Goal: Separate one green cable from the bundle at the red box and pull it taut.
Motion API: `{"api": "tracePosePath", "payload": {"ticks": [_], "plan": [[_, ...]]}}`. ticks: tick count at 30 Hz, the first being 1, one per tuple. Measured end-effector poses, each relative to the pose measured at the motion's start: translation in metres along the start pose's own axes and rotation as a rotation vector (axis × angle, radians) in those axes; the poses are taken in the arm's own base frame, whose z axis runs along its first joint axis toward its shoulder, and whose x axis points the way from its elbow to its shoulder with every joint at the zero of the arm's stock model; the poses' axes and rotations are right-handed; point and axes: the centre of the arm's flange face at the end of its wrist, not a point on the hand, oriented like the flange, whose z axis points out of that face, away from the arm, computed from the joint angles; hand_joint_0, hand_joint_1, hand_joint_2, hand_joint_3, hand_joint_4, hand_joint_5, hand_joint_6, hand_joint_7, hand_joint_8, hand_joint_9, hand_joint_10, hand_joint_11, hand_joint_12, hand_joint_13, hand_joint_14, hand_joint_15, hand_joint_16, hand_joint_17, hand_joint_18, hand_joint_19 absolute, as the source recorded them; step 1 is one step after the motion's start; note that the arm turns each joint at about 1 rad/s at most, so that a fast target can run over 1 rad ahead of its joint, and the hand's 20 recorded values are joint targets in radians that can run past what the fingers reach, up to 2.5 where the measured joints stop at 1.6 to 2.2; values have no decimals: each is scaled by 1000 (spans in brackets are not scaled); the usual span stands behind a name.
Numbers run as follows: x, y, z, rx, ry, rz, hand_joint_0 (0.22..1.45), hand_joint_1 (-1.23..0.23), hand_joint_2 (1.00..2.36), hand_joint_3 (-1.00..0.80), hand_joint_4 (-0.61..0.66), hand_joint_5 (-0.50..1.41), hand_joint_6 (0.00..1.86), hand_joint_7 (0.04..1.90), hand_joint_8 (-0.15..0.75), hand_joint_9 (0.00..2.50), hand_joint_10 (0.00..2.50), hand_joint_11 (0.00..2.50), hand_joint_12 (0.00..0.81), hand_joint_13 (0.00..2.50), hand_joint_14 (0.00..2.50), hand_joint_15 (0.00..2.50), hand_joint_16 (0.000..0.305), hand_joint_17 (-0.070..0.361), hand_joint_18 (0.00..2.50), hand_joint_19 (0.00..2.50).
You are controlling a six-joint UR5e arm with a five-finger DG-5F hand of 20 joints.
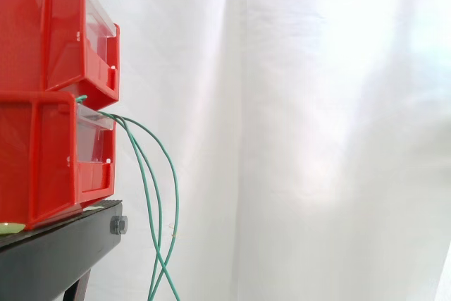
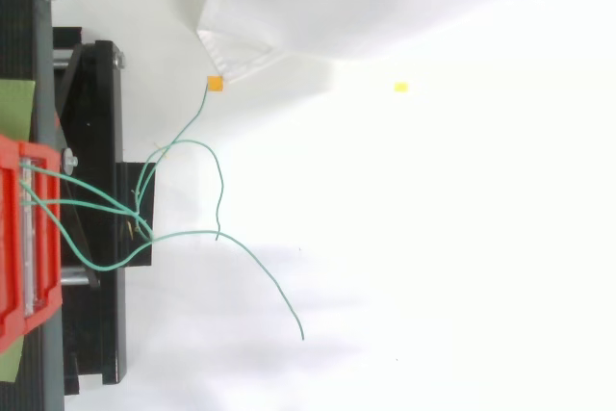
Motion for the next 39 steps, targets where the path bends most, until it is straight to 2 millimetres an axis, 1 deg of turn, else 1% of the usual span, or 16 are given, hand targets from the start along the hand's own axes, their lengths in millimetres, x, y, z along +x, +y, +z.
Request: {"api": "tracePosePath", "payload": {"ticks": [8, 12, 17, 20, 21, 23, 25, 27, 29, 30, 32, 33, 34, 35, 36, 39], "plan": [[0, 0, 0, 0, -1, 0, 565, -650, 1000, -500, 89, -192, 502, 713, 107, 952, 15, 456, 370, 1162, 16, 569, 42, 95, 669, 812], [0, 0, 0, 0, 0, 0, 565, -681, 1000, -500, 104, -185, 503, 753, 150, 1082, 19, 764, 353, 1119, 18, 651, 44, 99, 699, 824], [0, 0, 0, 0, -1, 0, 563, -687, 1000, -500, 100, -186, 502, 736, 136, 1008, 16, 635, 348, 1085, 18, 634, 44, 99, 708, 819], [0, 0, 0, 0, 0, 0, 565, -691, 1000, -500, 120, -177, 502, 752, 156, 1142, 19, 1007, 335, 1101, 20, 685, 44, 100, 714, 832], [0, 0, 0, 0, 0, 0, 565, -706, 1000, -500, 124, -171, 503, 775, 190, 1250, 4, 1478, 320, 1072, 23, 790, 45, 100, 736, 849], [0, 0, 0, 0, 0, 0, 562, -712, 1000, -500, 127, -168, 503, 789, 191, 1251, 180, 1594, 314, 1050, 22, 866, 45, 102, 744, 866], [0, 0, 0, 0, 0, 0, 561, -712, 1000, -500, 113, -181, 502, 748, 192, 1177, 15, 1303, 335, 981, 23, 726, 45, 101, 721, 830], [0, 0, 0, 0, 0, 0, 555, -712, 1000, -500, 109, -184, 502, 703, 151, 1054, 14, 536, 374, 996, 16, 508, 44, 100, 681, 767], [0, 0, 0, 0, -1, 0, 553, -713, 1000, -500, 136, -170, 502, 738, 176, 1200, 19, 987, 369, 1067, 18, 601, 44, 99, 678, 800], [0, 0, 0, 0, -1, 0, 555, -717, 1000, -500, 137, -165, 503, 777, 205, 1276, 1, 1560, 337, 1053, 22, 773, 45, 100, 694, 837], [0, 0, 0, 0, -1, 0, 553, -720, 1000, -500, 139, -165, 503, 799, 216, 1192, 451, 1508, 327, 1038, 22, 858, 45, 101, 697, 857], [0, 0, 0, 0, -1, 0, 553, -722, 1000, -500, 141, -167, 503, 795, 224, 1160, 242, 1494, 333, 1011, 23, 851, 45, 101, 701, 854], [0, 0, 0, 1, -1, -1, 553, -721, 1000, -500, 139, -173, 503, 778, 231, 1084, 17, 1202, 347, 984, 22, 791, 45, 101, 695, 843], [0, 0, 0, 1, -1, -1, 555, -720, 1000, -500, 141, -175, 502, 758, 226, 996, 20, 846, 357, 980, 22, 719, 45, 100, 690, 831], [0, 0, 0, 1, -1, -1, 554, -720, 1000, -500, 140, -177, 502, 745, 219, 991, 19, 721, 360, 980, 19, 678, 44, 100, 684, 821], [0, 0, 0, 1, -1, 0, 554, -711, 1000, -500, 143, -177, 502, 734, 204, 981, 17, 580, 388, 1047, 17, 622, 43, 97, 660, 812]]}}
